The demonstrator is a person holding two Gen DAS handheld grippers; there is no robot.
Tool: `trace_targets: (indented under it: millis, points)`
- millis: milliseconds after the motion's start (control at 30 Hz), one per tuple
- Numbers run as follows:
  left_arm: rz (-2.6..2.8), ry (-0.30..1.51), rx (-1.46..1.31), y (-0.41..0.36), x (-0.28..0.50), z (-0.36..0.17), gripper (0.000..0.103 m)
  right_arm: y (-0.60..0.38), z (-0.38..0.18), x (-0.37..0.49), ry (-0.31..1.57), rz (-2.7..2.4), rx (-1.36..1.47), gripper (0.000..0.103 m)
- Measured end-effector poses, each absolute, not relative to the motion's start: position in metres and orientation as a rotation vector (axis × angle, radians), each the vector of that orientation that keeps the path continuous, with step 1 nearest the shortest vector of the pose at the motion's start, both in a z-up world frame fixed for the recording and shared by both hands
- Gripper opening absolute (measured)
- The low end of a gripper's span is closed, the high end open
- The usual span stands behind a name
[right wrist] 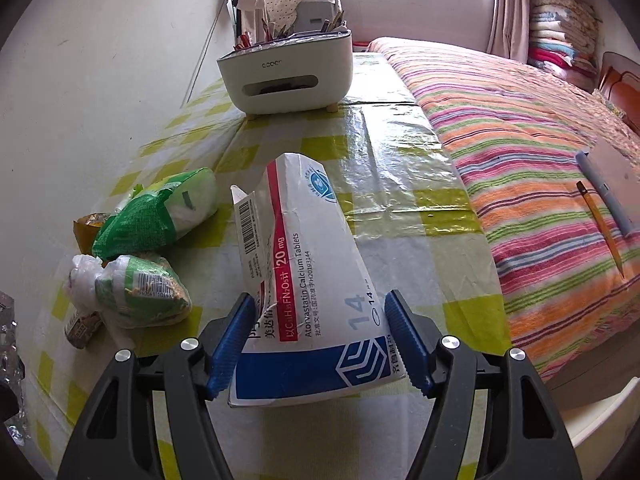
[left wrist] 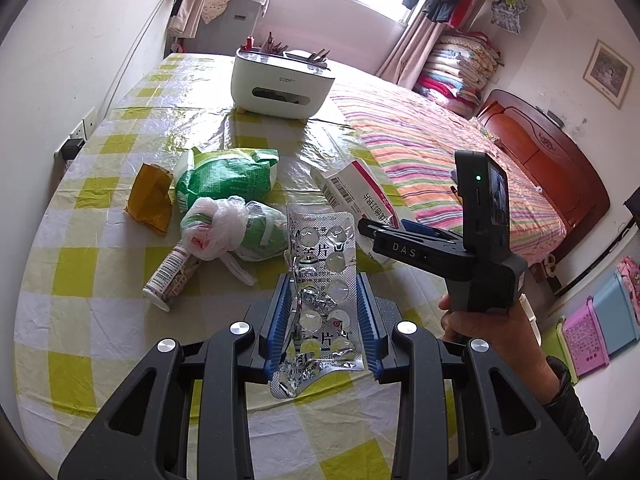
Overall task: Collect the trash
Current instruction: 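Carry the medicine box into the basket with the right gripper while the left carries the blister pack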
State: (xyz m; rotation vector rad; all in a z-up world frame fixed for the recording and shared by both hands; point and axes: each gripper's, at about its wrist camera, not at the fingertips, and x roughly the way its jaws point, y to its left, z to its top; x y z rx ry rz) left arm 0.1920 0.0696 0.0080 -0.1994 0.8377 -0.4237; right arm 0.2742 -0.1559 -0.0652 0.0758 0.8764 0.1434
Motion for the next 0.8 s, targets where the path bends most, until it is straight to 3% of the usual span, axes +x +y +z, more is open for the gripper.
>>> trace_targets:
  millis: [800]
  points:
    - [-0.608,0.793,-0.117,-0.026,0.152,0.036,0.032,-0.271,-0.031,0.1,0.622,-0.051,0.372,0.065]
